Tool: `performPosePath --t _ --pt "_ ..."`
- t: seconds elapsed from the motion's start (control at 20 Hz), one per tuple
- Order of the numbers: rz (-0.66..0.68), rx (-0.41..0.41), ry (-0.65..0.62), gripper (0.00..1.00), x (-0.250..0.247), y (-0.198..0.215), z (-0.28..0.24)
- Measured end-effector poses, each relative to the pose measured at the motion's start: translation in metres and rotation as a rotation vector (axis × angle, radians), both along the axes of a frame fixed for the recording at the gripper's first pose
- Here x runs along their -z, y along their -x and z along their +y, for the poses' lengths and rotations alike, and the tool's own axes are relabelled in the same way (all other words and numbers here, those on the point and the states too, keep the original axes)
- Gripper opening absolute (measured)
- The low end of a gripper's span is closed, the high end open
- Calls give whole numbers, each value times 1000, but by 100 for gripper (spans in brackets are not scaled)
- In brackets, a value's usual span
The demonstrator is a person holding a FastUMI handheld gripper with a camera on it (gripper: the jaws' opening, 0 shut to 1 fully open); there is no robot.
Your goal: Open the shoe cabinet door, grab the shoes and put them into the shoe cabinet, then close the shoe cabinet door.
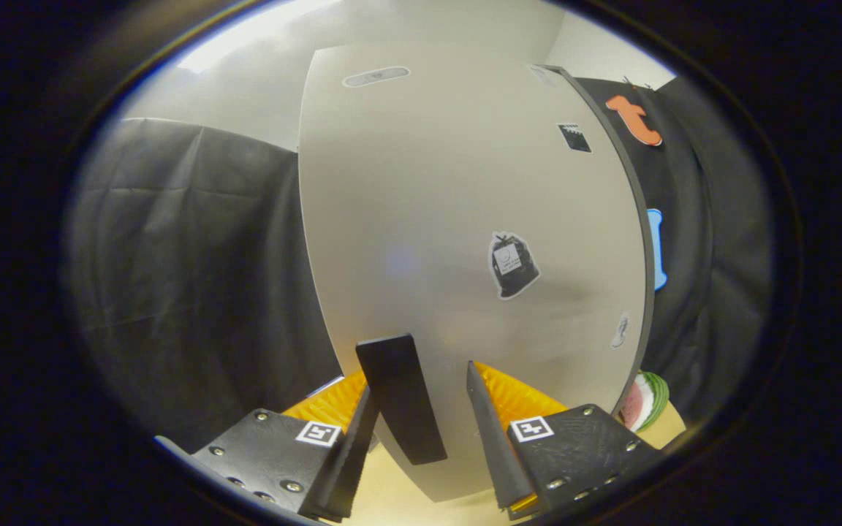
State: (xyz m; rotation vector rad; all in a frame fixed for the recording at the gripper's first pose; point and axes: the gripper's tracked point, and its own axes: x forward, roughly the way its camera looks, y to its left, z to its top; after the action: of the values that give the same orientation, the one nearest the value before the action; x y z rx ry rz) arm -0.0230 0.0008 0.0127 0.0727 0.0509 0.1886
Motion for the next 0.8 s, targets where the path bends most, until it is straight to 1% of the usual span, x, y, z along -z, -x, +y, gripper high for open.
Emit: performPosePath --t 0.2,0.45,0.65,0.8 --pt "-20 51 13 69 -3 -18 9" --pt "-15 90 -37 70 2 -40 22" --pt "-40 129 14 69 -4 -50 25" --pt "-42 138 10 69 -7 -58 28"
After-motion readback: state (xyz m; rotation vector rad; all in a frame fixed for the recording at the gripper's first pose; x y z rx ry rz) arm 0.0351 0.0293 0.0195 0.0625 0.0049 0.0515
